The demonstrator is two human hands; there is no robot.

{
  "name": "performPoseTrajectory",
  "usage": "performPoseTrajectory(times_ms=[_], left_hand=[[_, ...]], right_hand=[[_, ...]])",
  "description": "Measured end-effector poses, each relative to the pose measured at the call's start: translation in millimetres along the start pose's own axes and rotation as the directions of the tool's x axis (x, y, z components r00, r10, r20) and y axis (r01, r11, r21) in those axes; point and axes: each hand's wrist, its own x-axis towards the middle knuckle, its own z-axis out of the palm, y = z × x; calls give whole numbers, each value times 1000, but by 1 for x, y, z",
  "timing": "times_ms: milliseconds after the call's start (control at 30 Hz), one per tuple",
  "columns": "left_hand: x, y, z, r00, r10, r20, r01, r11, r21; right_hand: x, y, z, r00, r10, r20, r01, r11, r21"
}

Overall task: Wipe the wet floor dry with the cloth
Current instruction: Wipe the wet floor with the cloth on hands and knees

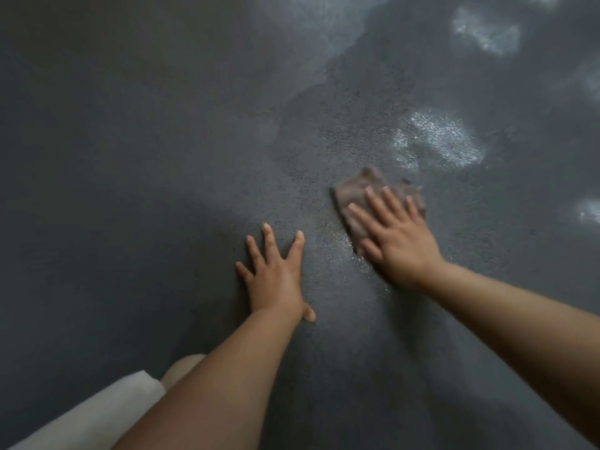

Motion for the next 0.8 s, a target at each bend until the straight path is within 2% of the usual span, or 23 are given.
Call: performPoseTrajectory(times_ms=[100,200,267,333,433,600,733,800], left_hand=[[1,0,-1,1000,1,12,-1,1000,-13],[2,1,-1,1000,-4,23,4,1000,-13],[2,1,0,1000,-5,23,5,1000,-11],[2,2,-2,1000,-2,26,2,1000,-12],[2,3,-4,999,4,40,-3,1000,-21],[2,3,-3,999,7,44,-6,1000,-22],[2,2,-3,999,9,43,-8,1000,-24],[2,2,-2,999,2,44,-1,1000,-24]], right_hand=[[43,31,-21,965,261,12,-262,964,53],[85,35,-33,888,460,1,-457,883,108],[112,30,-38,826,564,12,-557,813,170],[136,23,-44,795,606,24,-597,777,200],[162,11,-56,826,558,74,-560,801,210],[185,-19,-60,923,373,100,-385,905,179],[174,-65,-55,994,85,70,-92,990,105],[161,-78,-48,994,-94,60,92,995,41]])
